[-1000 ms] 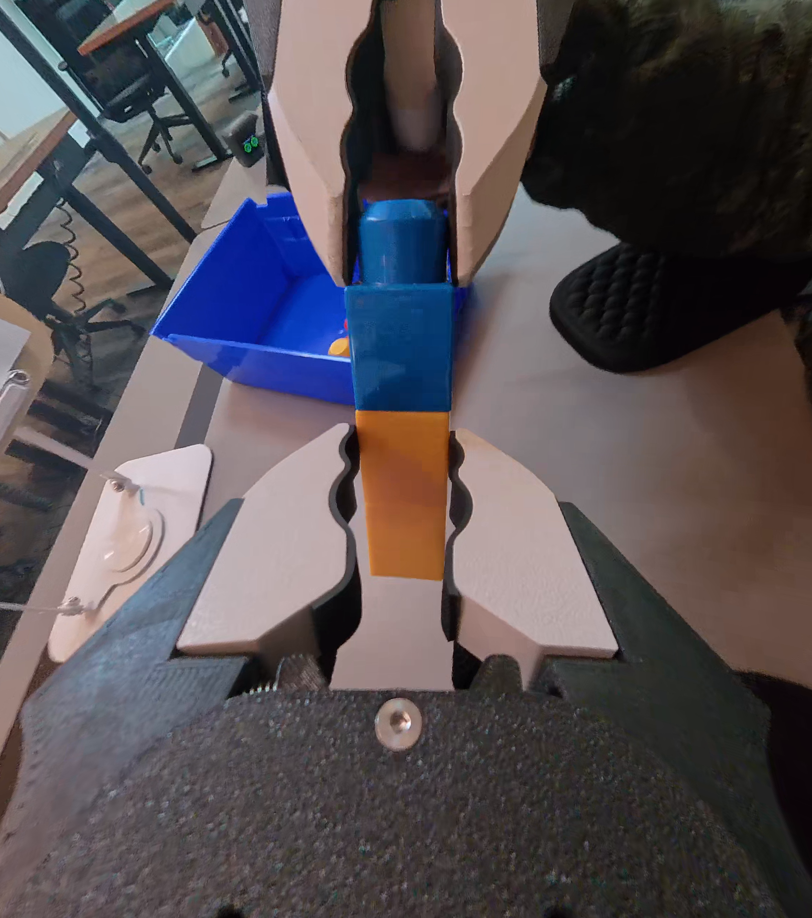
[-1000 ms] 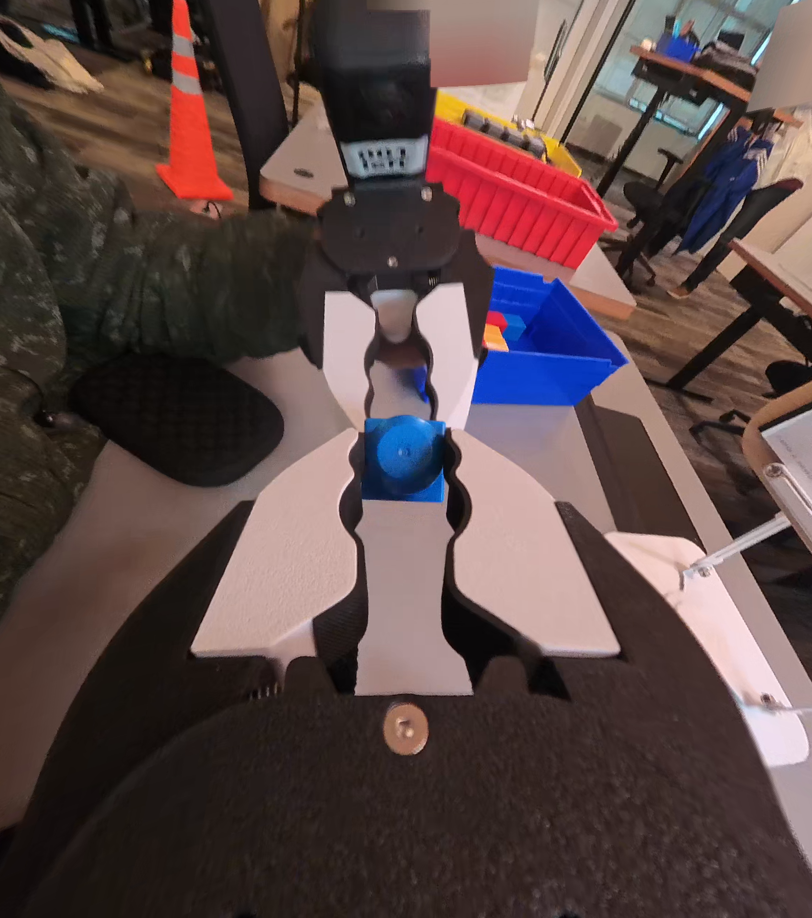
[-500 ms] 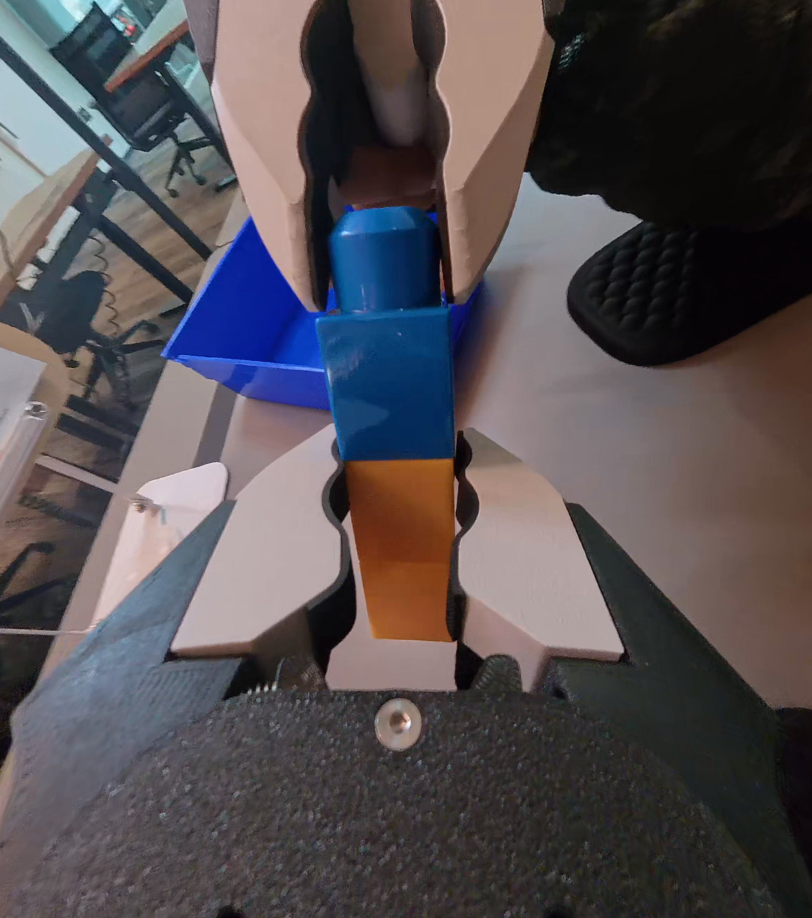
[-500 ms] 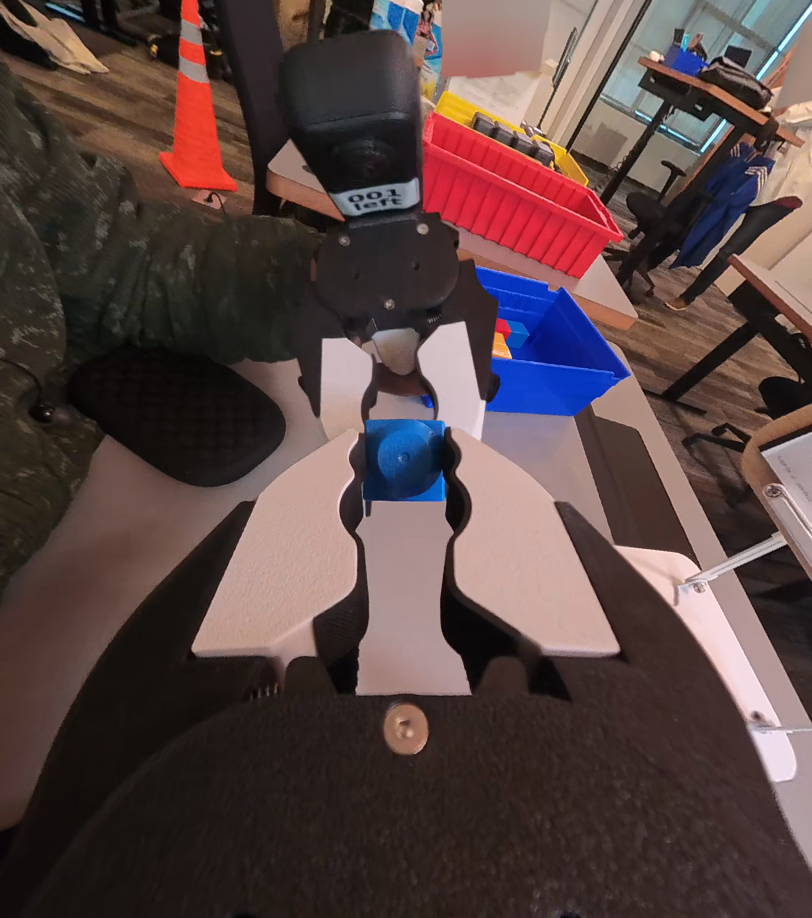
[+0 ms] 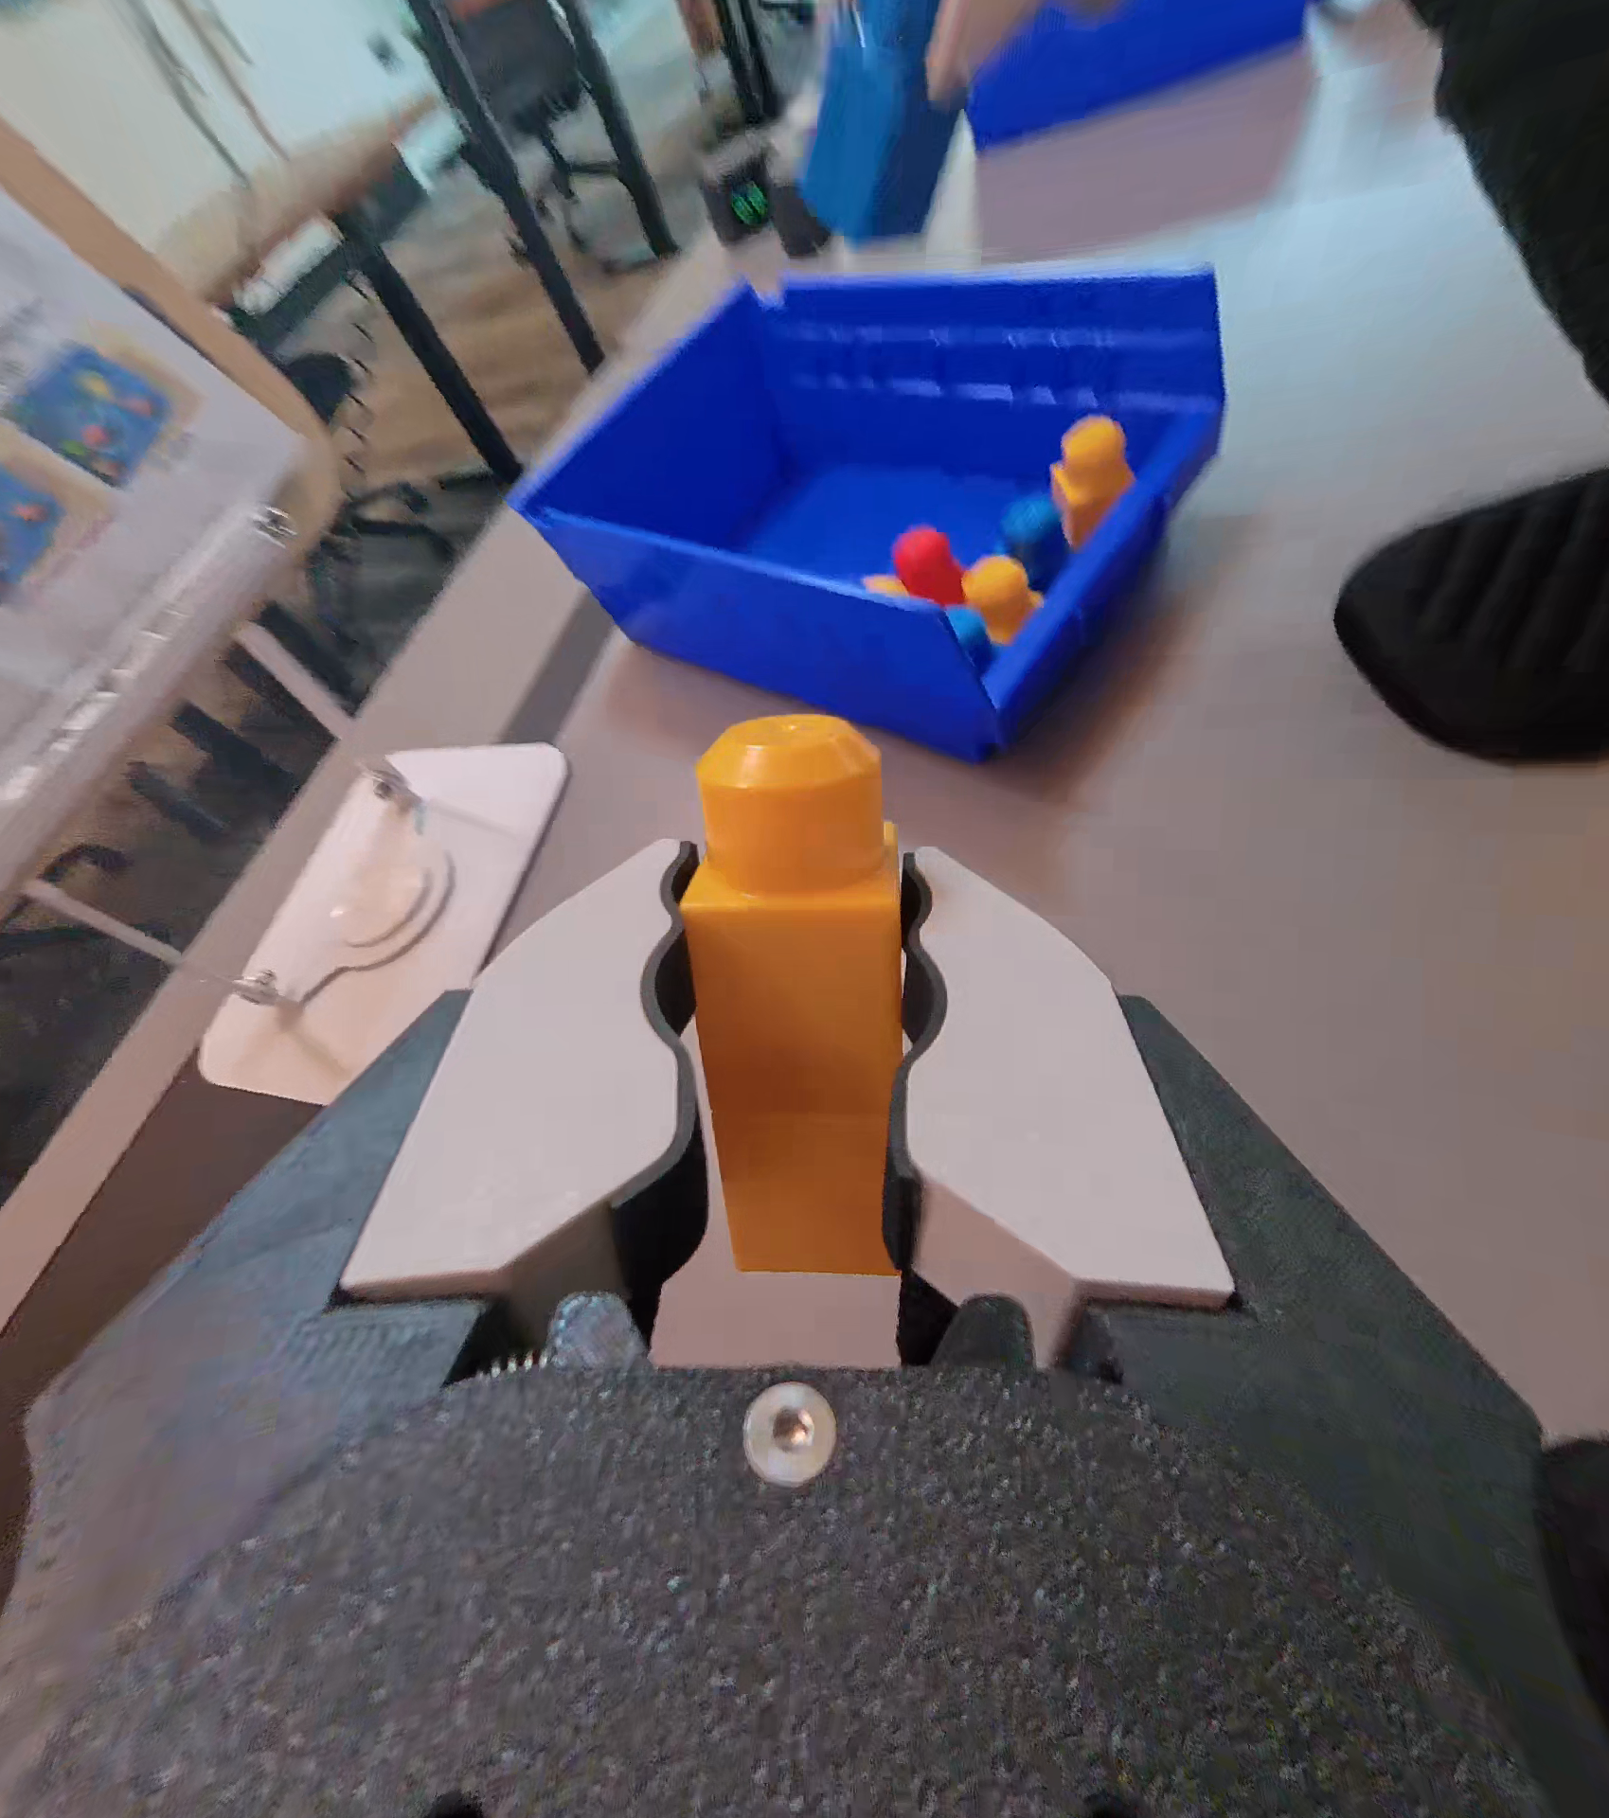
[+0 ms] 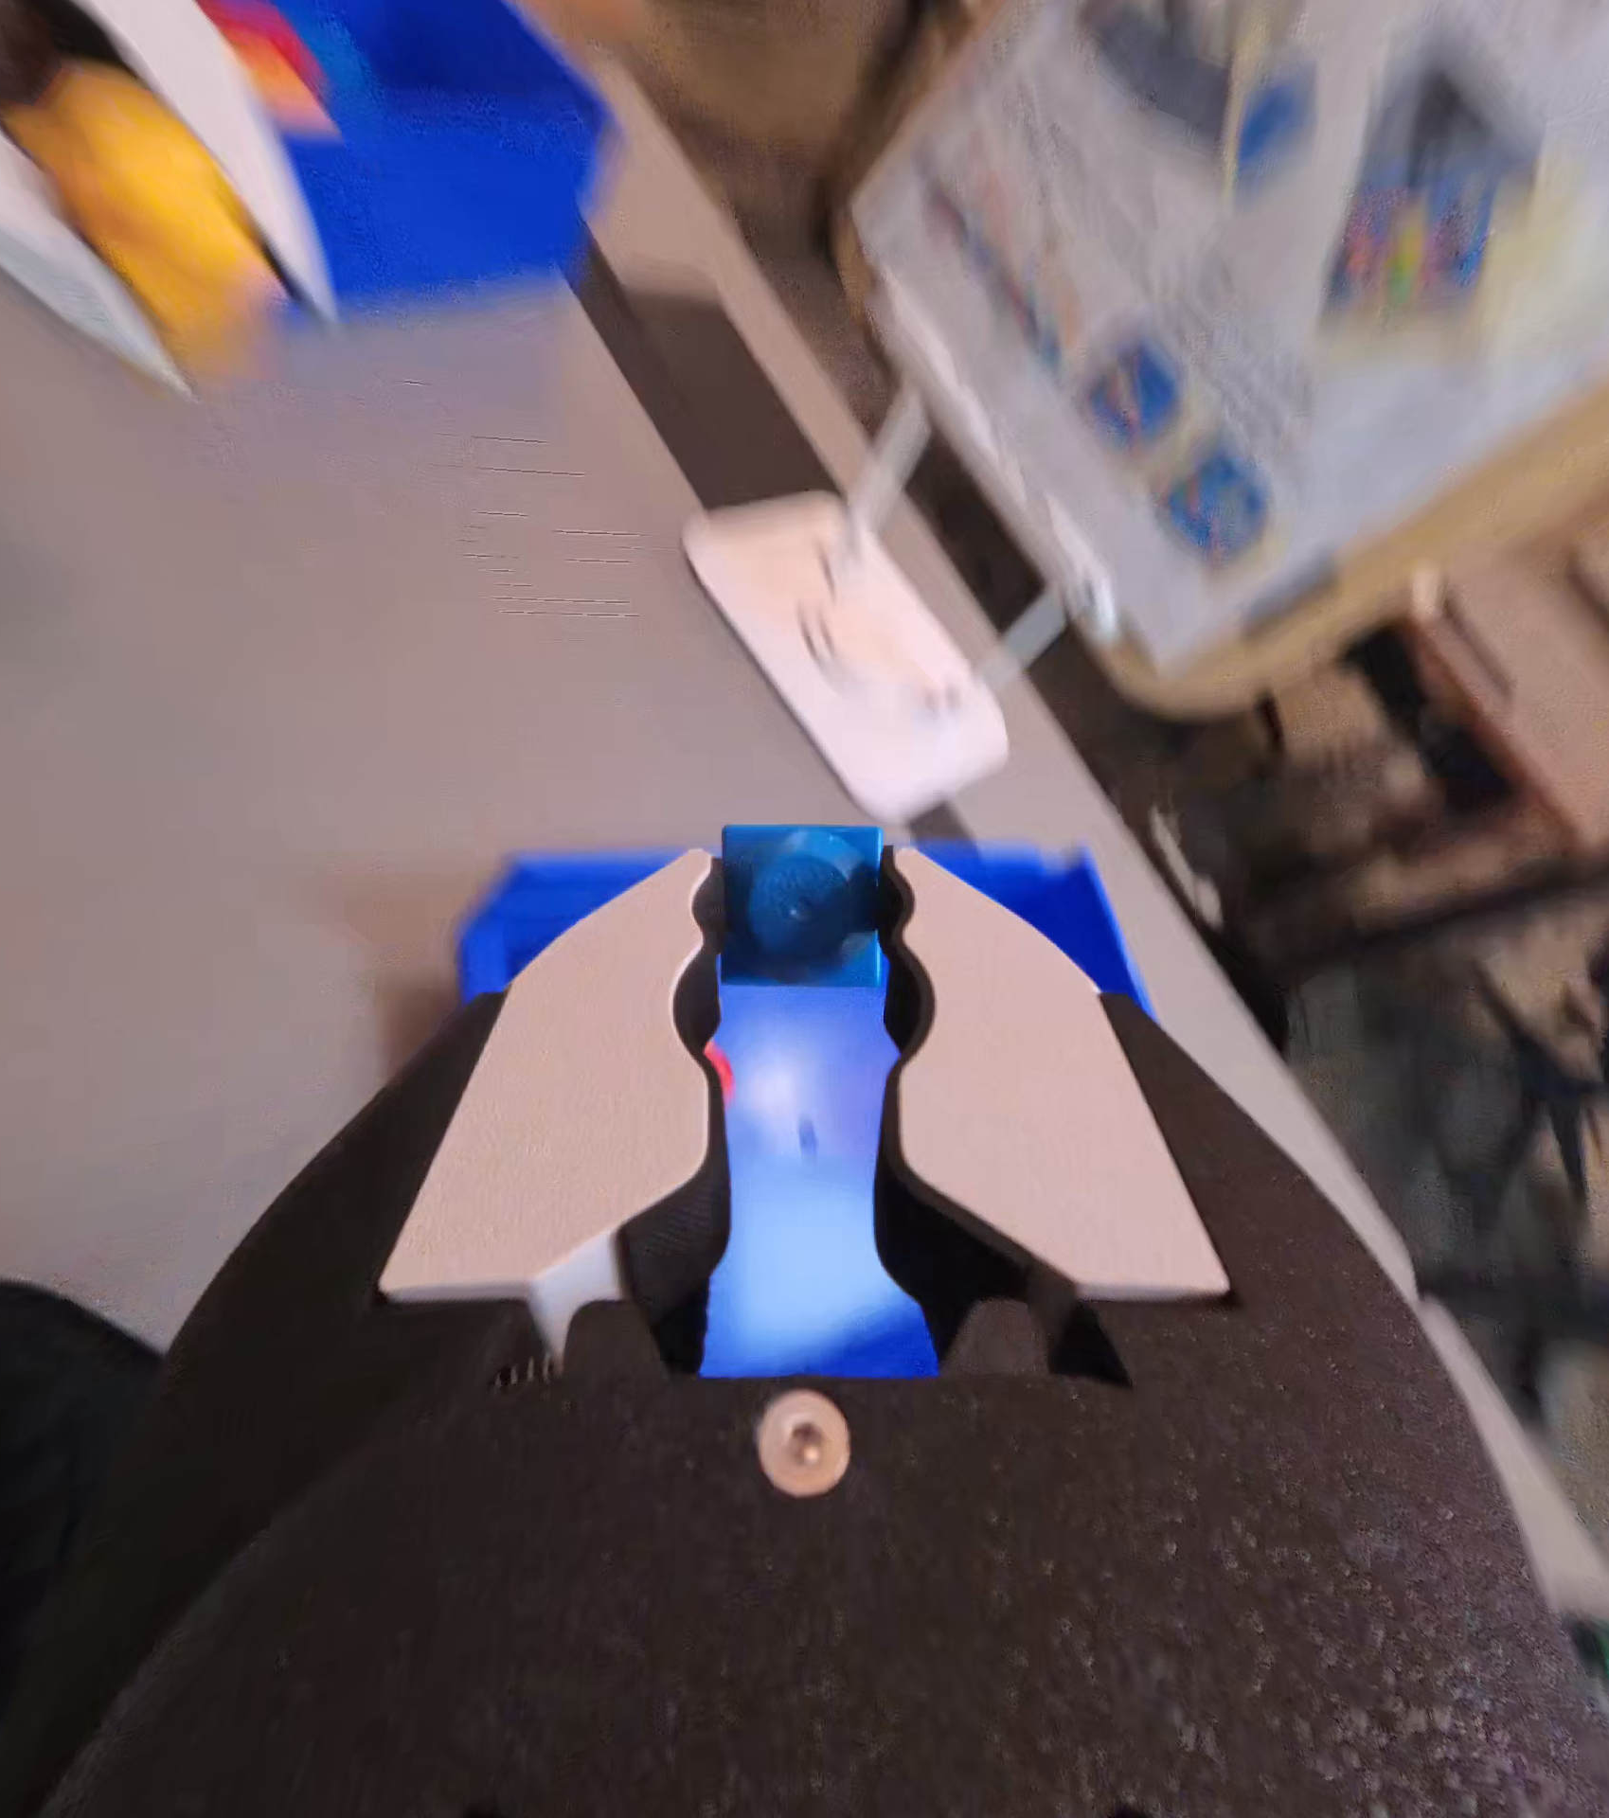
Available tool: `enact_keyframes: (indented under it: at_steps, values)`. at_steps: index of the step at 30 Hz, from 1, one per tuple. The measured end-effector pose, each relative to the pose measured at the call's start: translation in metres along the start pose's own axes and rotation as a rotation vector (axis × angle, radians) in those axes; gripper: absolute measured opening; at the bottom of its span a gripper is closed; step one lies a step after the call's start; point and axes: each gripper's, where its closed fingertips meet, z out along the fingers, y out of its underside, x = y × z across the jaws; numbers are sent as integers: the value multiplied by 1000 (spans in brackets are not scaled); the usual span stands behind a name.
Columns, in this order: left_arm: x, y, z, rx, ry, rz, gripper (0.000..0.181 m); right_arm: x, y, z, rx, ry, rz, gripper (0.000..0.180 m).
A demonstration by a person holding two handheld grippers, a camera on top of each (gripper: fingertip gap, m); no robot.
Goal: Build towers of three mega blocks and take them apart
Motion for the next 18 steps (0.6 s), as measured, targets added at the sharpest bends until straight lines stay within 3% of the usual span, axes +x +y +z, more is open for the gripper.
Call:
enact_keyframes:
  at_steps: [3,8,12,18]
  values:
    - [-4,-13,-11,110,-81,-56,39,18,79,22,-331,21,101,30]
    - [-1,-13,-23,271,-144,-219,39,5,144,59,-581,-77,211,30]
    - [0,7,-20,349,-149,-362,39,-14,162,74,-649,-170,268,30]
    - [0,27,-6,331,-134,-413,39,-37,170,82,-639,-304,327,30]
